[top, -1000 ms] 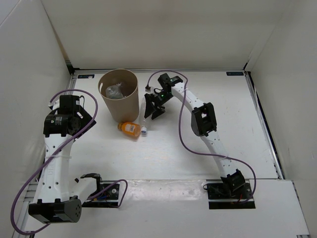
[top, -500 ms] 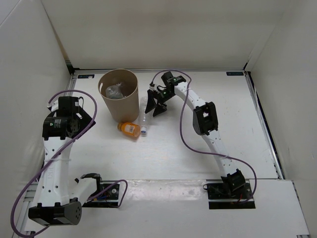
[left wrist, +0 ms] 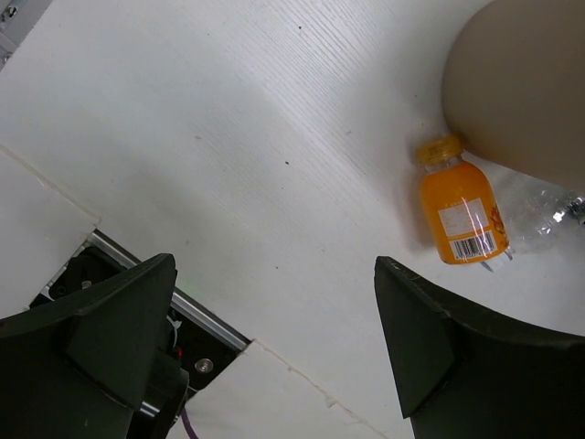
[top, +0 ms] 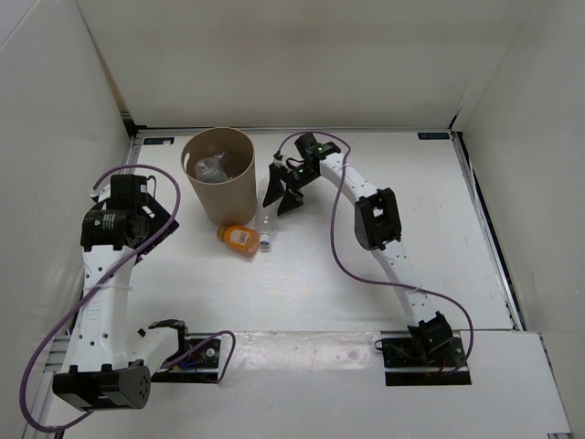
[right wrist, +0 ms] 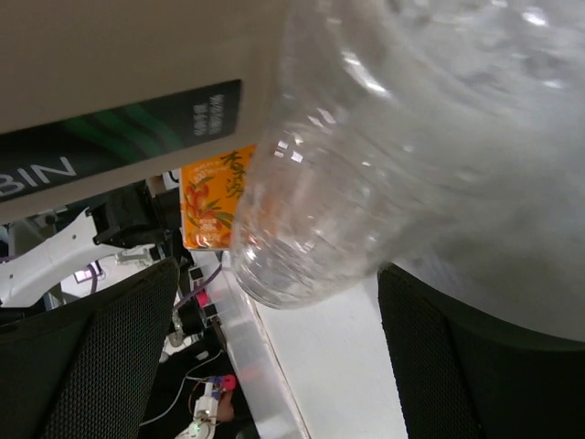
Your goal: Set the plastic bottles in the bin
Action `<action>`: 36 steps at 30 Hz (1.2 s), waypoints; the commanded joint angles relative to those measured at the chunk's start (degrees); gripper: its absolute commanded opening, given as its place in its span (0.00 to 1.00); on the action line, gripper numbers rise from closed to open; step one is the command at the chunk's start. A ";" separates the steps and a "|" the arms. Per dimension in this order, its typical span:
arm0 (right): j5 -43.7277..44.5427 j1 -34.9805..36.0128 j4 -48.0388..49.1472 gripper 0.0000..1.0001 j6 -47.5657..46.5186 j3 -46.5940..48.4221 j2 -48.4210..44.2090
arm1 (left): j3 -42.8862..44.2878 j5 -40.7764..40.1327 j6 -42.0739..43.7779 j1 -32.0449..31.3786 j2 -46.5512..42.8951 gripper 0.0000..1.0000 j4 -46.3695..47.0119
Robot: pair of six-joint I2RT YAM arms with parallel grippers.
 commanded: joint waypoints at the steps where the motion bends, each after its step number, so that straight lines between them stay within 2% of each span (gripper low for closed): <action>1: -2.31 1.99 2.20 0.90 3.00 -0.85 -1.26 | 0.02 0.67 0.76 0.35 0.01 1.00 -9.43; 14: -2.75 4.19 3.95 0.89 5.29 -2.62 -0.65 | 0.90 1.72 6.47 0.35 2.47 1.00 -6.97; 15: -2.75 4.28 4.22 0.86 5.38 -2.79 -0.56 | 0.99 1.98 6.65 0.35 3.00 1.00 -6.97; 18: -2.66 4.28 4.75 0.60 5.65 -3.32 -0.73 | 0.73 1.81 7.54 0.26 3.70 1.00 -6.79; 21: -2.31 3.67 5.01 0.55 4.60 -4.20 -1.87 | 0.03 1.90 7.89 0.35 3.88 1.00 -5.57; 22: -1.88 3.66 5.01 0.48 4.42 -4.28 -2.49 | 0.02 1.90 7.89 0.52 4.32 1.00 -5.13; 25: 0.67 2.61 3.79 0.38 1.96 -4.81 -4.51 | -0.33 2.16 7.98 0.88 5.19 1.00 -3.28; 29: 4.61 0.95 1.32 0.01 -2.42 -6.21 -8.38 | -0.77 3.30 6.92 1.76 7.74 1.00 -0.91; 30: 5.24 0.68 0.27 0.01 -2.79 -6.65 -9.69 | -1.20 3.57 6.22 2.11 7.92 1.00 -0.12; 31: 6.38 -0.28 -0.34 0.03 -3.66 -7.09 -10.48 | -1.47 4.26 5.87 2.28 8.88 1.00 1.02; 32: 6.74 -0.90 -1.66 0.27 -4.36 -7.18 -10.75 | -1.82 4.53 5.34 2.55 8.98 1.00 1.55; 34: 7.87 -2.39 -2.63 0.85 -5.42 -7.01 -11.63 | -2.79 5.23 3.85 2.99 9.85 1.00 3.30; 35: 8.41 -2.57 -2.90 0.90 -5.43 -7.10 -11.81 | -2.79 5.50 2.80 3.16 10.38 1.00 3.49; 36: 8.67 -2.75 -3.60 0.90 -5.43 -6.92 -11.37 | -3.14 5.94 1.75 3.42 10.99 1.00 3.93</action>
